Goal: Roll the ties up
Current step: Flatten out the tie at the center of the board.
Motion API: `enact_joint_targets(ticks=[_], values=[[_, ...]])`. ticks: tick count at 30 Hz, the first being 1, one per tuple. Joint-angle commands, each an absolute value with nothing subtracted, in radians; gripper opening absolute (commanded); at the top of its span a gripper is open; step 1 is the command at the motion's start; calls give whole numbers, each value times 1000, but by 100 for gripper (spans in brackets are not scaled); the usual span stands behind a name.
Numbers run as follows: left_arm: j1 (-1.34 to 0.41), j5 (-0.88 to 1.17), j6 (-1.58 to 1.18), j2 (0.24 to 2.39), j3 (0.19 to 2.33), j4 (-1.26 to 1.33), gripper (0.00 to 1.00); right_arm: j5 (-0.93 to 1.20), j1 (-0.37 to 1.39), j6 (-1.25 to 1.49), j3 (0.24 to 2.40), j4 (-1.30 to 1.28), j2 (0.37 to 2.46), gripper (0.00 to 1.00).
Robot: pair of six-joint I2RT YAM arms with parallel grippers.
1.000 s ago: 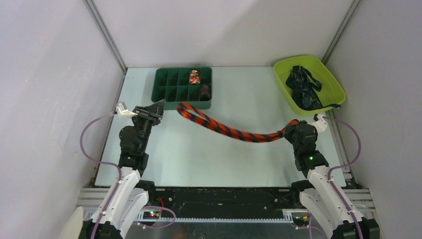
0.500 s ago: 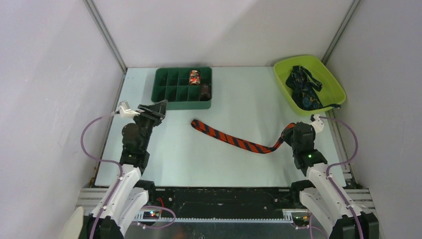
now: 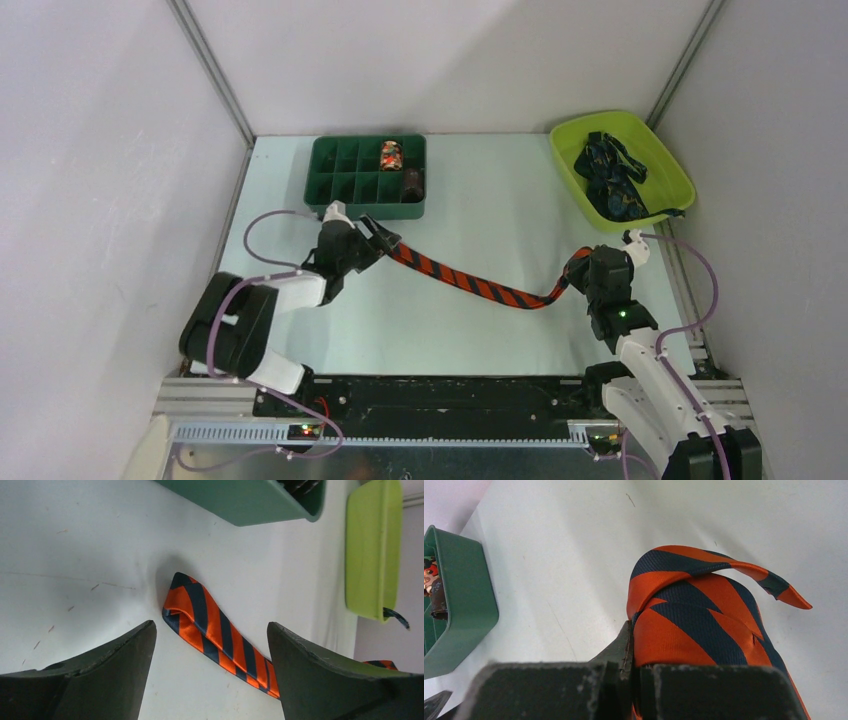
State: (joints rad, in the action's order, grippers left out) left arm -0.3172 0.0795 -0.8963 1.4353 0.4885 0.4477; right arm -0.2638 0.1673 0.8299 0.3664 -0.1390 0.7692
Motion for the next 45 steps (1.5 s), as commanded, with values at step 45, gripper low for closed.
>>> enact_joint_targets(ticks=[45], values=[[-378, 87, -673, 1745, 728, 198, 61, -232, 160, 842, 392, -104, 762, 0]])
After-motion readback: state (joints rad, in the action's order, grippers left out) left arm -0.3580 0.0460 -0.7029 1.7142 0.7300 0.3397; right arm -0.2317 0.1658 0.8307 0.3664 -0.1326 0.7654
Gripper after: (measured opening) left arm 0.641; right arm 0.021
